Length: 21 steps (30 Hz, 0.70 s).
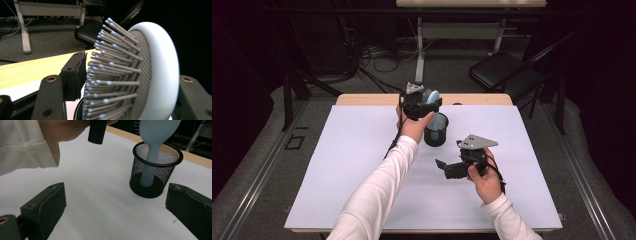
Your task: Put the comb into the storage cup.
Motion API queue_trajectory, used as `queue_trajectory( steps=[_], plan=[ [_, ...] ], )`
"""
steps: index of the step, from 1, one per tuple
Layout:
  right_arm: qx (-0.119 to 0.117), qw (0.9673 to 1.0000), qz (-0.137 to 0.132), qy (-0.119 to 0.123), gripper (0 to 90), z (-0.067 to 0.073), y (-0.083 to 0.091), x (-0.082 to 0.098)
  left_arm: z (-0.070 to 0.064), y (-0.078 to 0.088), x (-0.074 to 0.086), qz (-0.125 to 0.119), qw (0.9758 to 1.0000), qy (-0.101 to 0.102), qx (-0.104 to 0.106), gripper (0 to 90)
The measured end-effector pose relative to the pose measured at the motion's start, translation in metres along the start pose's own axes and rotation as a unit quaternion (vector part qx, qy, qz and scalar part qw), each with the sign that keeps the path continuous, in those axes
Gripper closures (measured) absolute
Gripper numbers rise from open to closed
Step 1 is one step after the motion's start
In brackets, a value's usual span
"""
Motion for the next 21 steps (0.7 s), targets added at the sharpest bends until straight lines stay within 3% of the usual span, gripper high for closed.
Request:
queue_trajectory(
  steps=[14,16,21],
  plan=[
    [-0.001,1.0,0.003,0.002,2.9,0.0005,-0.0011,0.0008,0.0023,-0.0015,0.0025,0.002,0.9998,0.022,-0.002,15.2],
    [-0.001,1.0,0.002,0.002,2.9,0.0006,-0.0011,0.0008,0.0026,-0.0015,0.0021,0.001,0.9999,0.015,-0.004,14.2],
    [0.0,1.0,0.003,0.002,2.9,0.0009,-0.0016,0.0011,0.0032,-0.0013,0.0014,-0.001,0.9998,0.019,-0.002,5.5]
  ],
)
Point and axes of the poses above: each handheld gripper's, and its own axes: y roughly backward along the jaws, x roughly out of its underside, z roughly to its left, the point moved 8 cm from there along -y, roughly forward along the jaws, and after that the axes turned 10 degrees about -y, right-handed, at the moved point
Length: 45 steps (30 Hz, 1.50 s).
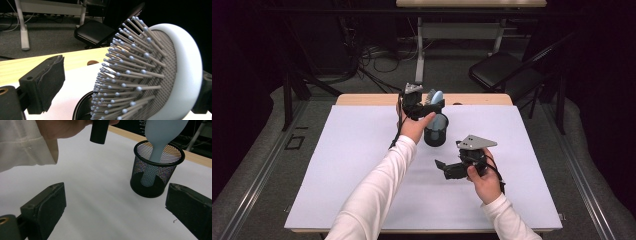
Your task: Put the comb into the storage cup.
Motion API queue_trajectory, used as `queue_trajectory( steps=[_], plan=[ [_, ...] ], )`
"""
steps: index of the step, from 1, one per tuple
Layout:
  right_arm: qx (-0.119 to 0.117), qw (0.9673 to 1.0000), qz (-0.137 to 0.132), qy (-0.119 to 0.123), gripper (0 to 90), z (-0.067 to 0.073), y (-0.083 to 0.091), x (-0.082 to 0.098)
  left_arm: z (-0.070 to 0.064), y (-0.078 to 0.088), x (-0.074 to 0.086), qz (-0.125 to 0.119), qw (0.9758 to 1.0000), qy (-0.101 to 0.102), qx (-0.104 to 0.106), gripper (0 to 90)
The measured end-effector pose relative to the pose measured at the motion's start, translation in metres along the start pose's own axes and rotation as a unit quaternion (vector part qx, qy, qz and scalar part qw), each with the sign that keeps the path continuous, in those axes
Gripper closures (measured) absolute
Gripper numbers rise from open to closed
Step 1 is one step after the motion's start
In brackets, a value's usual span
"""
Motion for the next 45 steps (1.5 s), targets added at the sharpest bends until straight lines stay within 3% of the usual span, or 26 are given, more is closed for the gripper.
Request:
queue_trajectory(
  steps=[4,24,34,45],
  plan=[
    [0.0,1.0,0.0,0.001,2.9,0.0,-0.001,0.0,0.0,0.001,0.001,0.006,0.9999,-0.011,0.0,0.7],
    [0.007,1.0,0.0,0.001,1.7,-0.002,-0.002,0.0,0.005,0.019,0.0,0.004,0.9999,-0.007,0.014,0.6],
    [0.011,0.9999,0.002,-0.003,1.6,-0.006,-0.001,0.002,0.01,0.035,0.003,0.025,0.9986,-0.043,0.017,0.6],
    [0.016,0.9999,0.001,0.001,1.1,-0.006,-0.001,0.002,0.008,0.054,0.008,0.044,0.996,-0.068,0.04,0.6]
  ],
)
Point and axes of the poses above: each handheld gripper's, and its own axes: y roughly backward along the jaws, x roughly out of its underside, z roughly to its left, the point moved 8 cm from there along -y, roughly forward along the jaws, and after that the axes turned 10 degrees about -y, right-handed, at the moved point
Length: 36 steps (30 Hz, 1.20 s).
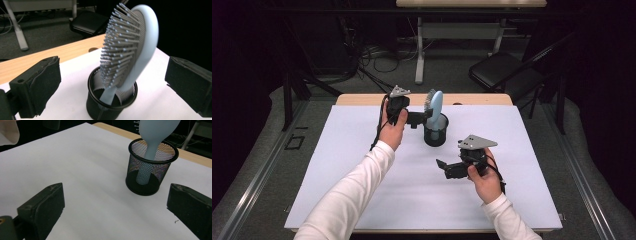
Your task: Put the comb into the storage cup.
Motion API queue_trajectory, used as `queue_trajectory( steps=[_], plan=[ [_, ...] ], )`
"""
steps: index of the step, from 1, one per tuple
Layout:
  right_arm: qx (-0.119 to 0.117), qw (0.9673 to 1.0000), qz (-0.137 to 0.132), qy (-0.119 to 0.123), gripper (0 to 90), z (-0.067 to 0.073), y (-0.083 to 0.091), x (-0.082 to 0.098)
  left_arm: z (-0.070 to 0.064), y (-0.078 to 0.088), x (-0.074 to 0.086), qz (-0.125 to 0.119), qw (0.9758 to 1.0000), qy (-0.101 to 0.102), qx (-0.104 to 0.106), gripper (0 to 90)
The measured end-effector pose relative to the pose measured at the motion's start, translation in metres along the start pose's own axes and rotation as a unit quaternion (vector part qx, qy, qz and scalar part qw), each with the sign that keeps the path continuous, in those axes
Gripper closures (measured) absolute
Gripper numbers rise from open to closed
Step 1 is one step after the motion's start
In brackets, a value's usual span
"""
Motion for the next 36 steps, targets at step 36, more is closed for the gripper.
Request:
queue_trajectory(
  steps=[36],
  plan=[
    [0.001,1.0,0.002,-0.005,0.3,-0.002,0.001,0.0,-0.001,0.043,0.027,0.046,0.9978,0.002,0.047,0.6]
  ],
)
Point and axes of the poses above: each handheld gripper's, and its own axes: y roughly backward along the jaws, x roughly out of its underside, z roughly to its left, the point moved 8 cm from there along -y, roughly forward along the jaws, and after that the axes turned 10 degrees about -y, right-handed, at the moved point
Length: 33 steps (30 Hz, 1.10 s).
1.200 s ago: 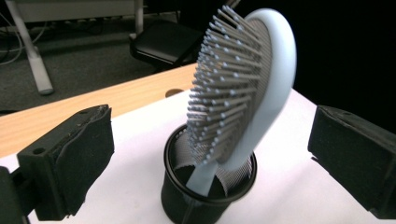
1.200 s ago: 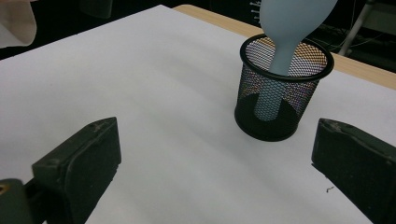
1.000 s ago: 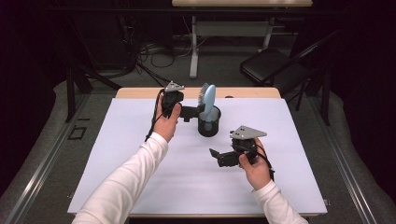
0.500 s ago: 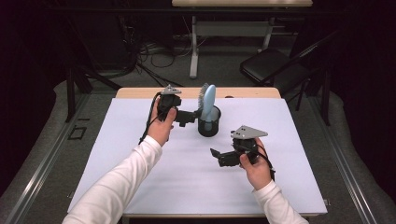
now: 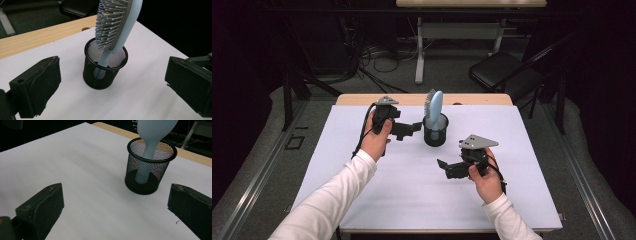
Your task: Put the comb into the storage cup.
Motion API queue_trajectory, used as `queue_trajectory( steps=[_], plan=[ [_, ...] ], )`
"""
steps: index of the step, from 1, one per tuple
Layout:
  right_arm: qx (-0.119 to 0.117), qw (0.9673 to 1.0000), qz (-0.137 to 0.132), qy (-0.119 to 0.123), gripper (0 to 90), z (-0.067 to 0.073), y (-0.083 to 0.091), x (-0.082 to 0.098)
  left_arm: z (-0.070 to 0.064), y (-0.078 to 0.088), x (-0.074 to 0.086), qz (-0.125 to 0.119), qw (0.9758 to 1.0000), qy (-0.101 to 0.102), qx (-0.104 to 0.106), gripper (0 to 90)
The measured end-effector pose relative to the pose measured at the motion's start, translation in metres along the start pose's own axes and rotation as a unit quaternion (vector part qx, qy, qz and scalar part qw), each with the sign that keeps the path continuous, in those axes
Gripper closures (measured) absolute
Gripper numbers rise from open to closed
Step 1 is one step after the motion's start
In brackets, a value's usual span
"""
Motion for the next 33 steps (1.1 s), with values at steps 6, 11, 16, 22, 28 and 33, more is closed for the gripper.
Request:
queue_trajectory(
  steps=[6,11,16,22,28,33],
  plan=[
    [-0.001,1.0,0.002,0.002,0.3,0.001,-0.001,0.0,0.001,0.011,0.003,-0.003,1.0,0.005,0.007,0.6],
    [0.0,1.0,0.003,0.001,0.3,0.001,-0.001,0.001,0.003,0.021,0.006,-0.006,0.9999,0.005,0.01,0.7],
    [-0.001,1.0,0.004,0.002,0.3,0.001,-0.001,0.001,0.005,0.029,0.011,-0.006,0.9999,0.007,0.008,0.7],
    [0.0,1.0,0.003,0.002,0.3,0.001,0.0,0.001,0.005,0.045,0.013,-0.013,0.9999,0.007,0.008,0.7],
    [-0.001,1.0,0.002,0.002,0.3,0.001,0.0,0.0,0.001,0.063,0.014,-0.02,0.9997,0.011,0.009,0.7],
    [-0.002,1.0,-0.001,0.002,0.1,0.001,0.001,-0.001,0.001,0.073,0.017,-0.02,0.9997,0.009,0.01,0.7]
  ],
)
Point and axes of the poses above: each handheld gripper's, and its own axes: y roughly backward along the jaws, x roughly out of its underside, z roughly to its left, the point moved 8 cm from there along -y, roughly forward along the jaws, and after that the axes turned 10 degrees about -y, right-handed, at the moved point
